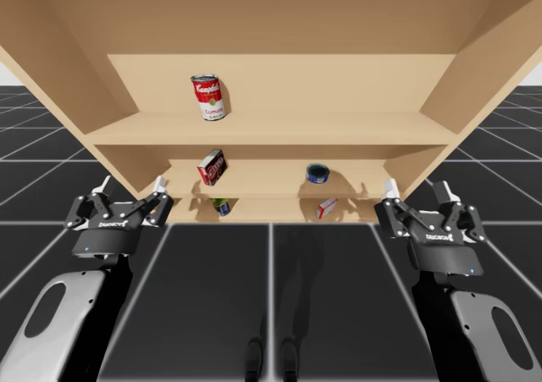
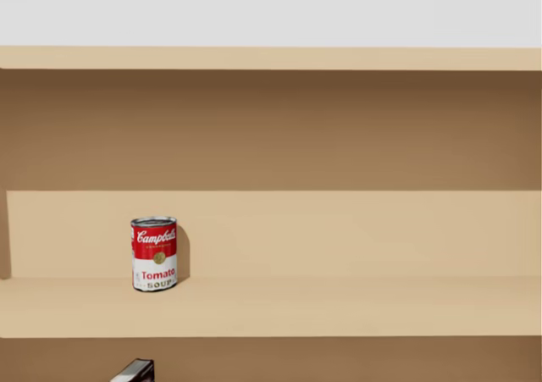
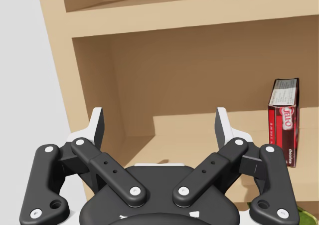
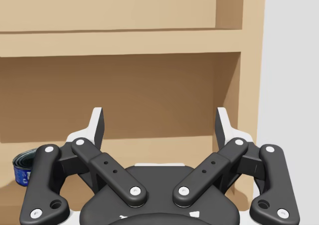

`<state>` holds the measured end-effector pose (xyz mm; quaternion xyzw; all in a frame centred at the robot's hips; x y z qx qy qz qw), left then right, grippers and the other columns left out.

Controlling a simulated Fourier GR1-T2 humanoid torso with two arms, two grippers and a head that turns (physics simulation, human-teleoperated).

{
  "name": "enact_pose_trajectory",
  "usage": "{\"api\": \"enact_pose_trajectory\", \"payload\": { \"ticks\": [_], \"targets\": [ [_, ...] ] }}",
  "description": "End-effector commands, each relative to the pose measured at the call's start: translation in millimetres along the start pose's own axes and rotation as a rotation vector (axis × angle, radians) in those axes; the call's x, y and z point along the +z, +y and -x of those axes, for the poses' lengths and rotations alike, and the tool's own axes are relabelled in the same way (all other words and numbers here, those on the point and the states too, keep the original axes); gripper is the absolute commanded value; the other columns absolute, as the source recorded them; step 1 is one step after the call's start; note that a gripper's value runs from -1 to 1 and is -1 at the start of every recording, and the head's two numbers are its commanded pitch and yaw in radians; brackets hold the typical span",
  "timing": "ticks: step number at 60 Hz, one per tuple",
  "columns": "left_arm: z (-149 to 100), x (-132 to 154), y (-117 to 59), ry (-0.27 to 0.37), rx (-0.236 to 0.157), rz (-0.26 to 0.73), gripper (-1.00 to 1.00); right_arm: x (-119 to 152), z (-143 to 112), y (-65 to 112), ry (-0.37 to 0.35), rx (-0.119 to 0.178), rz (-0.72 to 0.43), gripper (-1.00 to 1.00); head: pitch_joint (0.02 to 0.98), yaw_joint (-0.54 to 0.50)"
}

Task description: Find the gelatin box on the shelf and bring it to me.

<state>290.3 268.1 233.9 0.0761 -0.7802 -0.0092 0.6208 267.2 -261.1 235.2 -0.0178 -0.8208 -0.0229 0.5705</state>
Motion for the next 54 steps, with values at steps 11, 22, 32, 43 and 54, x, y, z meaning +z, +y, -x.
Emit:
{"api": "enact_pose_trajectory", "payload": {
  "ticks": [11, 22, 32, 43, 54],
  "targets": [
    [-0.5, 0.0, 0.6, -0.001, 0.002, -0.001, -1.0, 0.9, -0.3, 1.2, 0.01, -0.038, -0.041, -1.0, 0.129, -0.01],
    [-0.4, -0.1, 0.6, 0.002, -0.002, 0.001, -1.0, 0.1, 0.2, 1.3, 0.011, -0.017, -0.039, -1.0, 0.25, 0.0],
    [-1.0, 0.5, 0.5, 0.002, -0.006, 0.003, -1.0, 0.0, 0.6, 1.9, 0.015, -0.007, -0.041, -1.0, 0.343, -0.02],
    [-0.9, 1.7, -0.6, -0.001, -0.021, 0.009, -1.0, -0.1, 1.2, 2.1, 0.022, 0.001, -0.039, -1.0, 0.465, -0.05],
    [0.0, 2.4, -4.4, -0.001, -0.041, 0.017, -1.0, -0.1, 1.1, 2.7, 0.022, 0.006, -0.03, -1.0, 0.585, -0.12]
  ]
}}
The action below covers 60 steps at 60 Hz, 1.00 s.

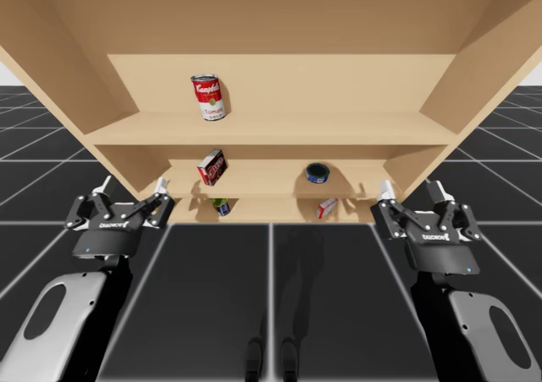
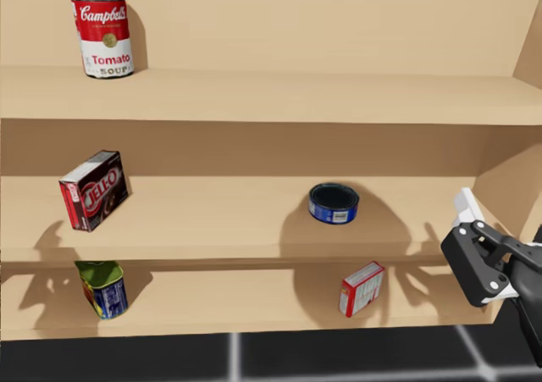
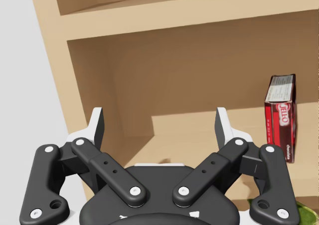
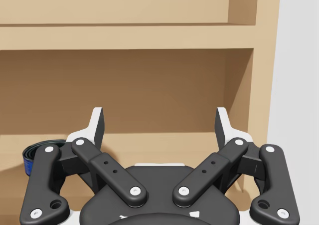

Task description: Find the gelatin box on the shelf and bring it to me.

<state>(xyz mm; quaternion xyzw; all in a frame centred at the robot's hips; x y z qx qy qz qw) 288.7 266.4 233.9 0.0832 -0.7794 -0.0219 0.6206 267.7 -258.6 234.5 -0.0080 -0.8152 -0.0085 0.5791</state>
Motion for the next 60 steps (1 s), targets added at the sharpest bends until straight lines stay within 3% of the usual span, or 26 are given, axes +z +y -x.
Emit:
{"api": "enact_pose_trajectory", "payload": {
  "ticks": [1, 20, 24, 28, 32, 36, 38, 41, 47, 52, 54, 57, 60],
  "targets": [
    [1, 1, -3.0, 0.0, -0.014, 0.007, -1.0, 0, 0, 0.2, 0.002, 0.005, 0.006, -1.0, 0.593, -0.13],
    [2, 1, -8.5, 0.003, -0.029, 0.025, -1.0, 0, 2, 2.1, 0.008, 0.016, 0.017, -1.0, 0.743, -0.26],
    [2, 2, -9.1, 0.003, -0.03, 0.027, -1.0, 0, 2, 4.3, 0.035, -0.004, 0.008, -1.0, 0.751, -0.27],
    [2, 2, -9.2, 0.002, -0.031, 0.026, -1.0, 1, 5, 7.4, 0.072, -0.001, -0.007, -1.0, 0.757, -0.28],
    [2, 2, -9.2, 0.002, -0.028, 0.026, -1.0, 2, 5, 8.9, 0.122, -0.041, -0.033, -1.0, 0.754, -0.29],
    [2, 2, -9.7, 0.003, -0.029, 0.026, -1.0, 3, 2, 8.9, 0.126, -0.015, -0.015, -1.0, 0.755, -0.29],
    [2, 2, -9.8, 0.005, -0.029, 0.026, -1.0, 6, -3, 8.5, 0.138, -0.038, -0.021, -1.0, 0.754, -0.29],
    [2, 2, -9.7, 0.005, -0.028, 0.024, -1.0, 10, -9, 8.2, 0.177, -0.062, -0.068, -1.0, 0.753, -0.29],
    [2, 3, -9.5, 0.011, -0.025, 0.019, -1.0, 20, -13, 9.5, 0.209, -0.044, -0.134, -1.0, 0.745, -0.28],
    [3, 4, -9.0, 0.017, -0.022, 0.012, -1.0, 34, -10, 11.7, 0.269, -0.063, -0.195, -1.0, 0.738, -0.28],
    [4, 4, -8.7, 0.019, -0.017, 0.012, -1.0, 37, -8, 12.1, 0.272, -0.064, -0.21, -1.0, 0.737, -0.28],
    [4, 4, -8.6, 0.028, 0.005, 0.009, -1.0, 43, -1, 13.3, 0.271, -0.042, -0.246, -1.0, 0.733, -0.29],
    [5, 5, -8.9, 0.03, 0.007, 0.006, -1.0, 46, 5, 14.0, 0.279, -0.047, -0.285, -1.0, 0.731, -0.29]
  ]
}}
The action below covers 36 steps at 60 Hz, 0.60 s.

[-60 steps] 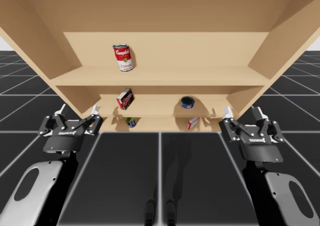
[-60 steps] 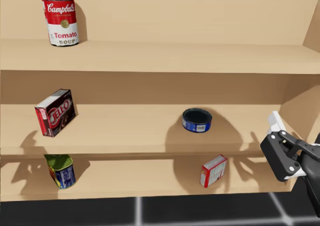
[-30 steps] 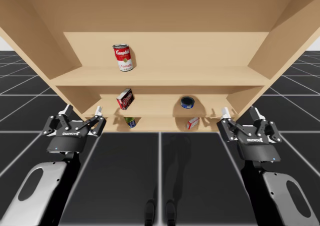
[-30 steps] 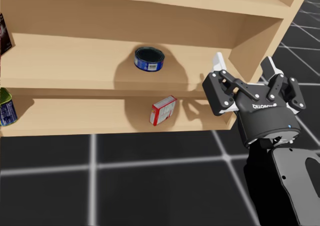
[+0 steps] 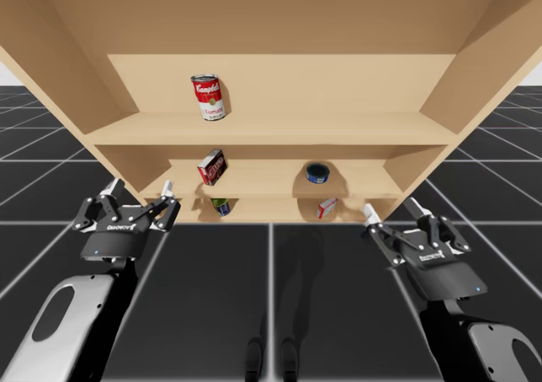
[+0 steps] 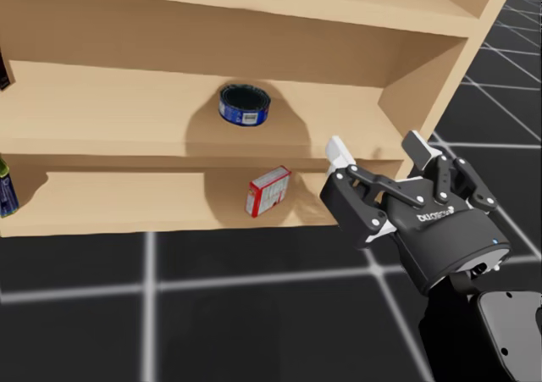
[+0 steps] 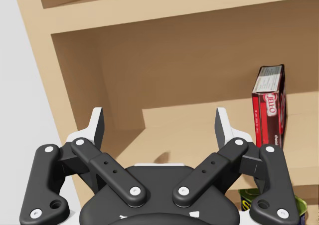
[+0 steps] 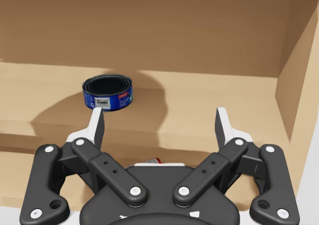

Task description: Find the gelatin box on the shelf and bring it to me.

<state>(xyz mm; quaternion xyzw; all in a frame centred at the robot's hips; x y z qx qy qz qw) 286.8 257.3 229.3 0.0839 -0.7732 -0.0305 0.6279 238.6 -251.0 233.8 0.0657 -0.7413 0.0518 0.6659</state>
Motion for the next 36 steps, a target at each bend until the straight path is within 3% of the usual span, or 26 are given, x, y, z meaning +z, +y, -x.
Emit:
{"api": "enact_pose_trajectory", "payload": {
  "ticks": [1, 3, 9, 12, 21, 36],
  "targets": [
    [2, 1, 0.7, 0.013, 0.018, -0.008, -1.0, 13, 20, 9.0, 0.055, 0.01, -0.108, -1.0, 0.731, -0.29],
    [2, 1, 0.6, 0.011, 0.02, -0.009, -1.0, 12, 27, 8.8, 0.061, 0.033, -0.127, -1.0, 0.73, -0.29],
    [2, 1, 1.3, 0.001, 0.023, -0.008, -1.0, 9, 40, 9.2, 0.076, 0.048, -0.152, -1.0, 0.728, -0.29],
    [1, 2, 1.2, -0.002, 0.024, -0.007, -1.0, 4, 47, 9.7, 0.095, 0.035, -0.161, -1.0, 0.728, -0.29],
    [2, 2, 1.4, -0.002, 0.022, -0.006, -1.0, -9, 65, 10.8, 0.119, 0.038, -0.164, -1.0, 0.729, -0.28],
    [2, 2, 1.1, 0.002, 0.015, -0.005, -1.0, -39, 94, 7.2, 0.166, 0.107, -0.167, -1.0, 0.728, -0.28]
  ]
}}
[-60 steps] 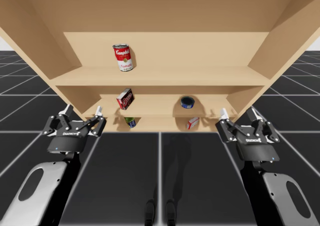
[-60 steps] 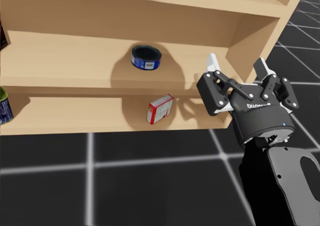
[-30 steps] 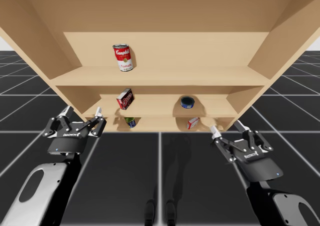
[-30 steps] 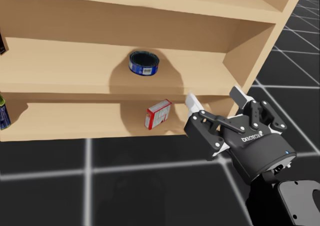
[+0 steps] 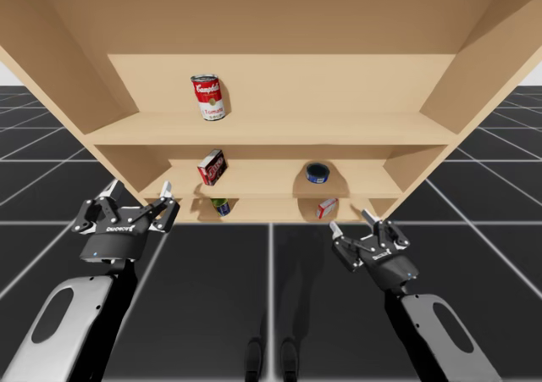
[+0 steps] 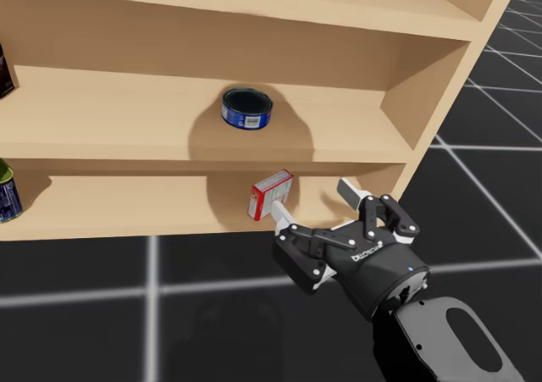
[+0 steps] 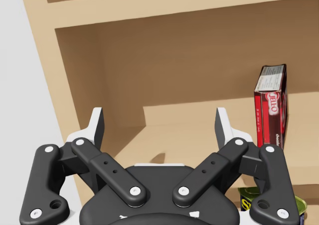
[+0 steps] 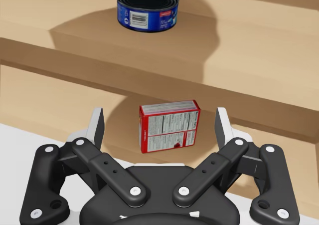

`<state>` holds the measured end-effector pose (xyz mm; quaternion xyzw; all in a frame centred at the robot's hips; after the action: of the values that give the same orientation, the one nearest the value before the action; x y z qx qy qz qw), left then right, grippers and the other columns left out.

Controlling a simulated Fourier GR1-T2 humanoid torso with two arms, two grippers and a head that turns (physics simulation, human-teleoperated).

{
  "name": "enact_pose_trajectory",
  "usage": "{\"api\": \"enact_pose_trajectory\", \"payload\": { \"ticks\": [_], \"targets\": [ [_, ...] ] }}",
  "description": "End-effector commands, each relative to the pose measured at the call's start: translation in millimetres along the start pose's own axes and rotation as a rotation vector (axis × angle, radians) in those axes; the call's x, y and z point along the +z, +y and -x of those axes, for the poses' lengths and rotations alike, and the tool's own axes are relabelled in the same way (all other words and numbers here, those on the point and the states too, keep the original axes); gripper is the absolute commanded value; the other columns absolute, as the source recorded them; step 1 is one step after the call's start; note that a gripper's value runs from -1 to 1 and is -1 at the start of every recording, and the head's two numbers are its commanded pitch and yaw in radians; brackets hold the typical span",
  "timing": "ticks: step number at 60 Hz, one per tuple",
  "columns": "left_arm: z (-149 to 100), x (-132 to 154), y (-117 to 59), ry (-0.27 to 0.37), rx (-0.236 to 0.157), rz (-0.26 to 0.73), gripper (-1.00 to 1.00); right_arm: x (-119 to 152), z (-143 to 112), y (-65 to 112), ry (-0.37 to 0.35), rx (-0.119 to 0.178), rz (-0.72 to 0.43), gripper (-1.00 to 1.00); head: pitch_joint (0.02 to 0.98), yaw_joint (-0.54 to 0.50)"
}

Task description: Find the gelatin box on the shelf and bring it to me.

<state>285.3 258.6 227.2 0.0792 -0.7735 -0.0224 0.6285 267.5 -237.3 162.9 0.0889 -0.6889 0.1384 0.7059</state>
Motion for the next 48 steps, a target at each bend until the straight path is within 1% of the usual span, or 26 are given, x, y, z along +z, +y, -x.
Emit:
{"api": "enact_pose_trajectory", "payload": {
  "ticks": [1, 3, 8, 10, 14, 18, 22, 23, 28, 31, 34, 38, 41, 43, 48],
  "targets": [
    [1, 0, 0.0, 0.001, -0.003, 0.002, -1.0, -21, 19, -3.0, 0.033, 0.038, -0.005, -1.0, 0.727, -0.28],
    [0, 0, 0.2, 0.001, -0.004, 0.001, -1.0, -25, 22, -3.5, 0.041, 0.036, -0.005, -1.0, 0.728, -0.28],
    [0, 0, 0.4, 0.001, -0.004, 0.001, -1.0, -33, 26, -5.1, 0.047, 0.048, 0.002, -1.0, 0.728, -0.27],
    [0, 0, 0.4, 0.001, -0.004, 0.001, -1.0, -35, 28, -5.2, 0.057, 0.039, 0.001, -1.0, 0.728, -0.27],
    [0, 0, 0.7, 0.0, -0.005, 0.002, -1.0, -40, 30, -5.1, 0.064, 0.048, 0.004, -1.0, 0.728, -0.27],
    [0, 0, 0.9, 0.0, -0.005, 0.003, -1.0, -45, 33, -4.4, 0.077, 0.039, 0.01, -1.0, 0.727, -0.27],
    [0, 0, 1.1, -0.001, -0.005, 0.003, -1.0, -49, 36, -4.8, 0.08, 0.05, 0.017, -1.0, 0.725, -0.27],
    [0, 0, 1.1, -0.002, -0.005, 0.003, -1.0, -52, 37, -4.8, 0.085, 0.038, 0.018, -1.0, 0.725, -0.27],
    [0, 0, 1.4, -0.003, -0.005, 0.002, -1.0, -57, 40, -5.4, 0.088, 0.047, 0.019, -1.0, 0.724, -0.27],
    [0, 0, 1.7, -0.003, -0.004, 0.003, -1.0, -60, 42, -5.0, 0.097, 0.036, 0.016, -1.0, 0.725, -0.27],
    [0, 0, 1.9, -0.004, -0.005, 0.003, -1.0, -62, 43, -5.4, 0.099, 0.038, 0.017, -1.0, 0.726, -0.27],
    [-1, 0, 2.2, -0.005, -0.005, 0.004, -1.0, -67, 45, -5.9, 0.11, 0.023, 0.018, -1.0, 0.73, -0.27],
    [-1, 0, 2.3, -0.005, -0.005, 0.003, -1.0, -69, 46, -6.5, 0.112, 0.029, 0.024, -1.0, 0.731, -0.28],
    [-1, 0, 2.3, -0.006, -0.006, 0.003, -1.0, -72, 47, -6.9, 0.119, 0.02, 0.028, -1.0, 0.732, -0.28],
    [0, 0, 2.9, -0.006, -0.006, 0.003, -1.0, -78, 49, -6.9, 0.125, 0.018, 0.032, -1.0, 0.732, -0.28]
  ]
}}
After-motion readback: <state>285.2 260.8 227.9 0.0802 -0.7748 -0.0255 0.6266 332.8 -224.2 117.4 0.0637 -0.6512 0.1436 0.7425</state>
